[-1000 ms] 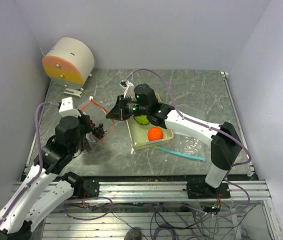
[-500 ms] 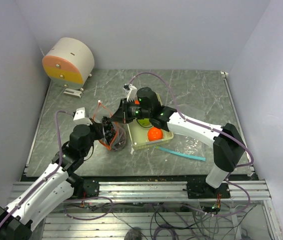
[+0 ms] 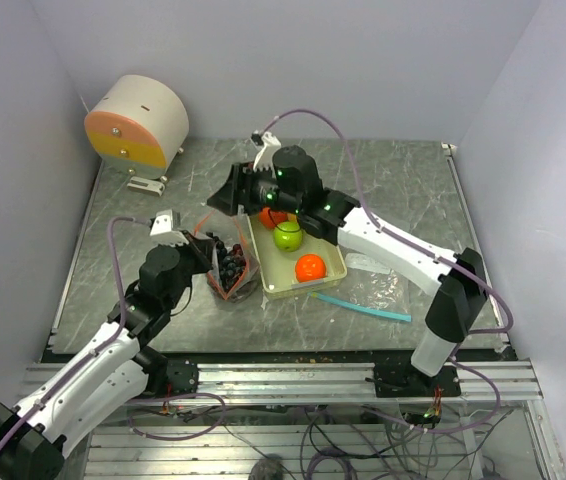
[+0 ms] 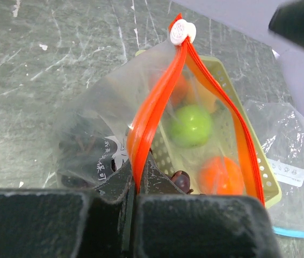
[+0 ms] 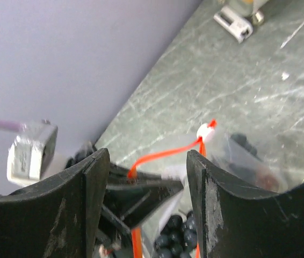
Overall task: Place the food in the zip-top bag and seal the zipper
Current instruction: Zip the zipper food storage bag.
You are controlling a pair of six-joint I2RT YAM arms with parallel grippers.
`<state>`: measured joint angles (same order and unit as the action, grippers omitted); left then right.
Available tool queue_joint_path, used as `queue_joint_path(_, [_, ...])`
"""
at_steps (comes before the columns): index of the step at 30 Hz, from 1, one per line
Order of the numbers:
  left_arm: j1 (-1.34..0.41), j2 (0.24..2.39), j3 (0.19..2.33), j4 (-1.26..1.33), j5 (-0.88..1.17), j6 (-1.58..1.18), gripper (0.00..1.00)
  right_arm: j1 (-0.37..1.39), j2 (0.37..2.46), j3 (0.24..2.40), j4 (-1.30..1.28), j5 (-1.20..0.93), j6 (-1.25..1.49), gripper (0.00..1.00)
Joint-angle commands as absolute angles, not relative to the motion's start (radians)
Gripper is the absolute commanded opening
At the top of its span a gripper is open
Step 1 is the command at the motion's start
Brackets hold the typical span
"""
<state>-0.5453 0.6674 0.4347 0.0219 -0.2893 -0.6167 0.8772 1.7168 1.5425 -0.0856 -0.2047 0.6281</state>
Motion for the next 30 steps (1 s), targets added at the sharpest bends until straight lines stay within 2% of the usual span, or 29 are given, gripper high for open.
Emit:
queue_joint_path(1, [-0.549,0.688,0.439,0.115,-0.246,-0.625,0.07,0.878,1.800,1.646,-0.200,-0.085,0.616,0.59])
queue_joint_path(8, [-0.549,0.712,0.439,0.139,-0.229,-0.629,0.07,0.936,1.908,1.800,-0.370,0.165,0.584,0.59])
queue_joint_path(15, [-0.549,0.719,0.436,0.146,-0.224,-0.630,0.07,0.951,1.942,1.819,-0.402,0.177,0.597,0.59])
queue_joint_path(19, [-0.549,0.721,0.436,0.147,-0.225,-0.627,0.07,0.968,1.939,1.820,-0.417,0.227,0.590,0.52])
queue_joint_path(21, [-0.549,0.729,0.439,0.151,-0.221,-0.626,0.07,0.972,1.936,1.808,-0.418,0.243,0.590,0.46])
queue_joint_path(25, [-0.548,0.744,0.449,0.158,-0.197,-0.624,0.07,0.973,1.916,1.763,-0.385,0.246,0.585,0.04])
queue_joint_path(27, [-0.549,0.745,0.475,0.125,-0.180,-0.610,0.09,0.973,1.898,1.740,-0.357,0.238,0.569,0.00])
queue_joint_path(29, [-0.549,0.735,0.541,0.056,-0.174,-0.583,0.24,0.973,1.856,1.698,-0.305,0.222,0.536,0.00])
queue_joint_path(30, [-0.549,0.727,0.577,0.004,-0.182,-0.569,0.40,0.972,1.832,1.672,-0.272,0.209,0.517,0.00])
